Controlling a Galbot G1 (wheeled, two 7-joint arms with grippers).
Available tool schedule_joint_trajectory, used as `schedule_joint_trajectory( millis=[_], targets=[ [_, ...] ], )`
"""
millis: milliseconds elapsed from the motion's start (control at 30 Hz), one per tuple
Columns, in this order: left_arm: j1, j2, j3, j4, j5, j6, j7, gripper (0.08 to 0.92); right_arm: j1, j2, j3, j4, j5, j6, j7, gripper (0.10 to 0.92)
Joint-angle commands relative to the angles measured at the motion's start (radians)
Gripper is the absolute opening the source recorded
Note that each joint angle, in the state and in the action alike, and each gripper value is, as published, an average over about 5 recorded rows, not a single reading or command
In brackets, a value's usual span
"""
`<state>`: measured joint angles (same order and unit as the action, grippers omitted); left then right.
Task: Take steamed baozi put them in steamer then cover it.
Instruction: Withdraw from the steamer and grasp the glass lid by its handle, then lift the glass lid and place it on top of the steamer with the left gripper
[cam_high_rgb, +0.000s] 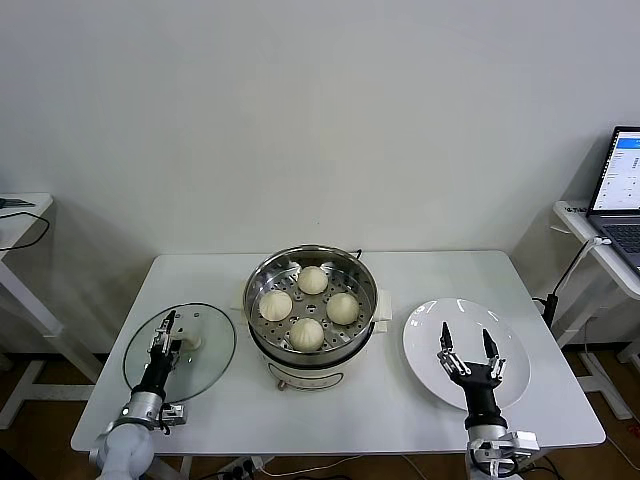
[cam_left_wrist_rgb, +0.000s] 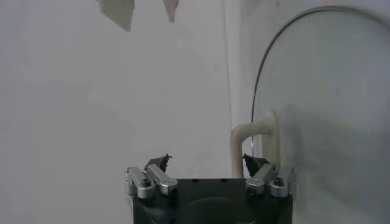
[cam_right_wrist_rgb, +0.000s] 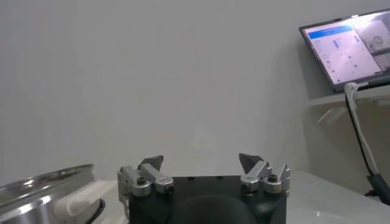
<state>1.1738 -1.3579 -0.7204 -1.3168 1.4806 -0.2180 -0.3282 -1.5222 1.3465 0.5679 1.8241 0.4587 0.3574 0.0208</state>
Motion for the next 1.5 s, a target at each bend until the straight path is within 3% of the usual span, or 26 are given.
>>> schedule_joint_trajectory(
  millis=[33,367,633,900,1167,1333,1500],
  targets=[
    [-0.022,0.0,0.0,0.037,0.01,0.004,-0.009,0.696,0.001,0.002,-0.003,-0.011,-0.005,0.003,-0.001,0.823],
    [-0.009,-0.005,-0.002,0.007,0.013,-0.014,-0.025,0.411,0.008,0.001,-0.004,-0.022,-0.005,0.007,-0.002,0.823],
    [0.056,0.0,-0.027,-0.165,-0.001,0.01,-0.013,0.201,0.018,0.004,-0.005,-0.026,-0.003,0.007,0.0,0.823],
    [0.189,0.072,-0.06,-0.519,-0.161,0.164,0.098,0.187,0.023,0.0,-0.004,-0.022,0.001,0.005,-0.001,0.823],
    [0.258,0.202,0.061,-0.847,-0.343,0.49,0.357,0.187,0.023,-0.001,-0.001,-0.023,0.005,0.009,-0.004,0.823],
    [0.209,0.251,0.239,-0.917,-0.357,0.623,0.488,0.187,0.022,0.0,0.009,-0.024,0.008,0.011,-0.005,0.823],
    [0.1,0.255,0.436,-0.895,-0.333,0.706,0.559,0.187,0.023,0.002,0.02,-0.032,0.013,0.014,-0.007,0.823]
  ],
)
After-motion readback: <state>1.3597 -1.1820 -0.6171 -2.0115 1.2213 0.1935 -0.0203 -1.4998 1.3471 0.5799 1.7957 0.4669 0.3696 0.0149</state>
